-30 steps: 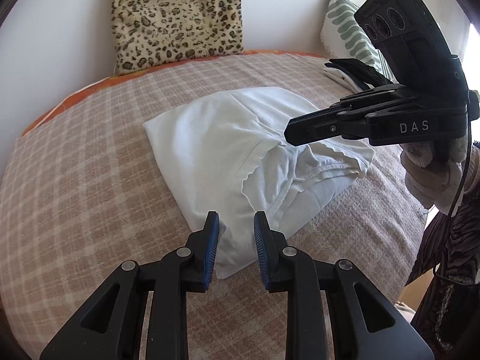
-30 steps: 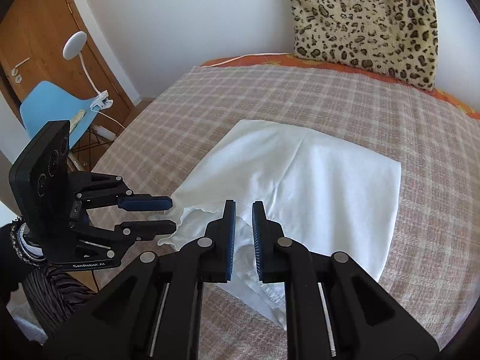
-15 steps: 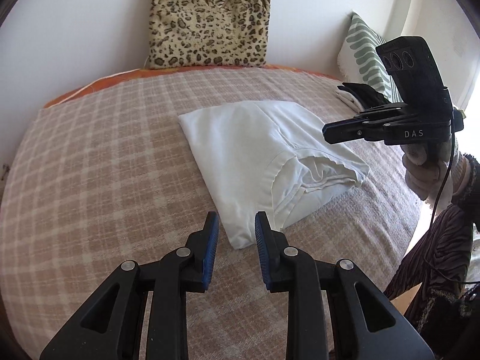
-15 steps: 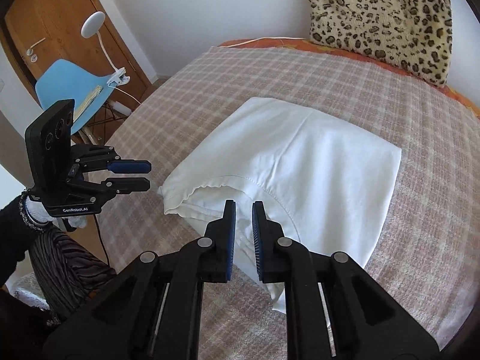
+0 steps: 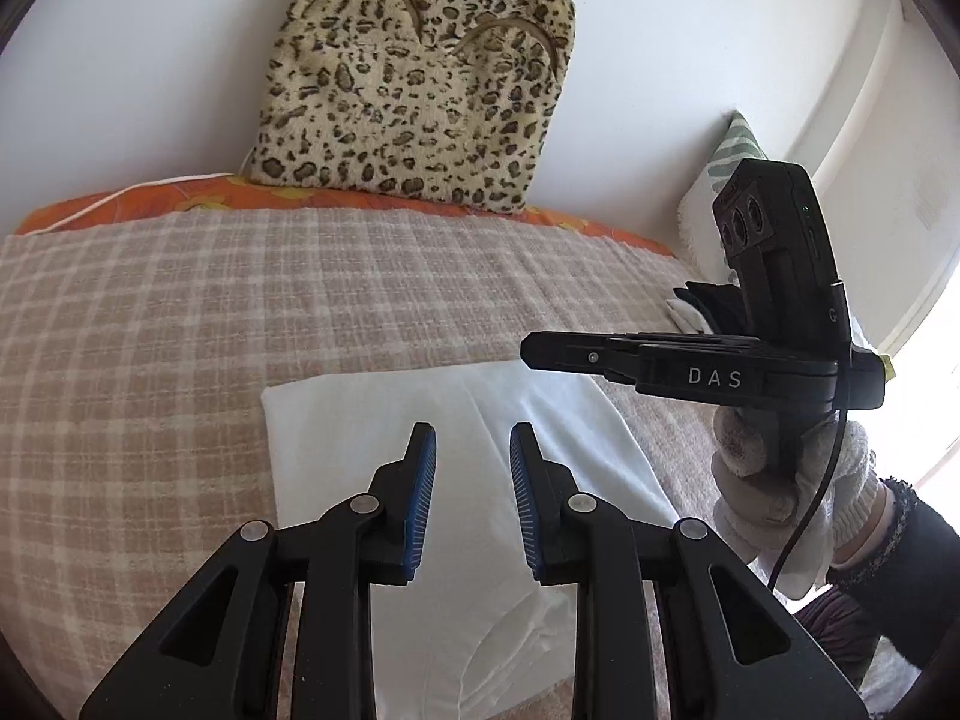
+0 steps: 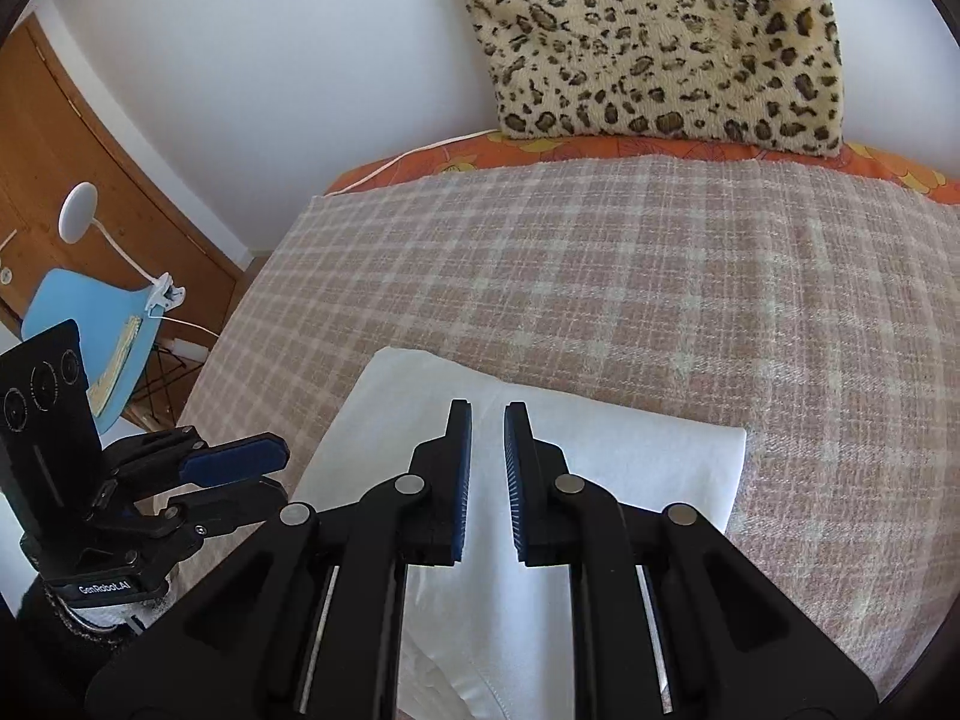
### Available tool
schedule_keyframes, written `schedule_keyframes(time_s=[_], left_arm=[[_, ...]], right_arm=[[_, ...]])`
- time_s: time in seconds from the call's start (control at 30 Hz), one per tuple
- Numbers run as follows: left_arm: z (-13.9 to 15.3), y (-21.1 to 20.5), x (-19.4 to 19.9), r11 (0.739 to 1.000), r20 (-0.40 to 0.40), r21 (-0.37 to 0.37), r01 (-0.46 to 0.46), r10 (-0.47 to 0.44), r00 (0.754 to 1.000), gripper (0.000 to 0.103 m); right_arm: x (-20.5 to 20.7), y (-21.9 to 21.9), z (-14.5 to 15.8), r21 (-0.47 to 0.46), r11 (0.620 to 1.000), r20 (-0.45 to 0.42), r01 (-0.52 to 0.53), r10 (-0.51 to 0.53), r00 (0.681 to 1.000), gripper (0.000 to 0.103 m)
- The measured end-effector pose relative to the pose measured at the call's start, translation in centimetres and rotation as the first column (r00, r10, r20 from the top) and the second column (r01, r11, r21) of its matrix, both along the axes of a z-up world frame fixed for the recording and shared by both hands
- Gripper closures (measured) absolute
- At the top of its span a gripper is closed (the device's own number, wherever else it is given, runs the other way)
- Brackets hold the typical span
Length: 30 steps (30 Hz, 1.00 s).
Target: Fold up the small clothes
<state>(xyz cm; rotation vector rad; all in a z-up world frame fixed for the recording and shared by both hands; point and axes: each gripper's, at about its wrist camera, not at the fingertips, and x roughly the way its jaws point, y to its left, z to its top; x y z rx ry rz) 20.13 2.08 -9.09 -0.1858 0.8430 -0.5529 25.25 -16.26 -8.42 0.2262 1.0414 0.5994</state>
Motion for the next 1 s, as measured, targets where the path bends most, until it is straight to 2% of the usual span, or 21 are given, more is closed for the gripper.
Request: schedule_keyframes(time_s=[0.17,0.3,0.33,0.47,0.6,0.7,0.77,0.83,0.87,0.93,1.0], left_arm=[[-2.3,-2.9,3.1,0.997,-0.018,0.063,0.044,-0.043,0.999,0.079],[-6.1,-4.2,3.1,0.98,-0.08,0.172,0.105,-0.092,0.993,0.079],[-6.3,-3.8,2.6,0.982,-0.041,0.157,0.101,-0.096,0.995,0.079],[-5.8,-2.6,2.9,0.99,-0.072,0.114,0.079,-0.071,0.995,0.079],[-4.0,-1.6,3.3,0.994,-0.023,0.104,0.033,-0.031,0.999,0.079],[-3.7,-1.1,4.6,0.997,-0.034,0.074,-0.005,0.008,0.999,0.079],[-4.4,-1.3,5.4,0.994,-0.054,0.111,-0.017,0.023,0.998,0.079],[-5.8,-1.4,5.8,0.988,-0.095,0.156,-0.009,0.024,0.995,0.079],[-6.0,-1.5,5.7,0.986,-0.089,0.167,-0.002,0.017,0.996,0.079],[-5.5,-1.4,5.0,0.981,-0.072,0.193,0.003,0.011,0.997,0.079],[-4.5,-1.1,4.0,0.982,-0.045,0.188,0.004,0.004,0.999,0.079]], right_arm=[[1.1,0.6,-1.6,-0.029,0.999,-0.015,-0.031,0.03,0.999,0.091],[0.7,1.8,-4.2,-0.157,0.983,-0.021,-0.1,0.097,0.995,0.091],[0.6,1.9,-4.8,-0.172,0.979,-0.027,-0.107,0.104,0.994,0.091],[0.7,1.2,-4.0,-0.152,0.984,-0.011,-0.098,0.097,0.995,0.092],[1.0,0.5,-2.0,-0.061,0.995,0.022,-0.075,0.077,0.997,0.092],[2.0,1.3,-2.0,-0.029,0.997,0.002,-0.075,0.075,0.997,0.091],[2.6,2.3,-3.2,-0.048,0.994,-0.035,-0.098,0.097,0.995,0.091],[2.7,3.4,-4.6,-0.163,0.979,-0.031,-0.121,0.117,0.993,0.094],[2.4,3.5,-4.5,-0.181,0.975,-0.012,-0.129,0.129,0.992,0.096],[2.2,3.2,-3.7,-0.178,0.977,-0.02,-0.113,0.112,0.994,0.095],[1.2,2.3,-2.1,-0.15,0.984,0.0,-0.099,0.1,0.995,0.091]])
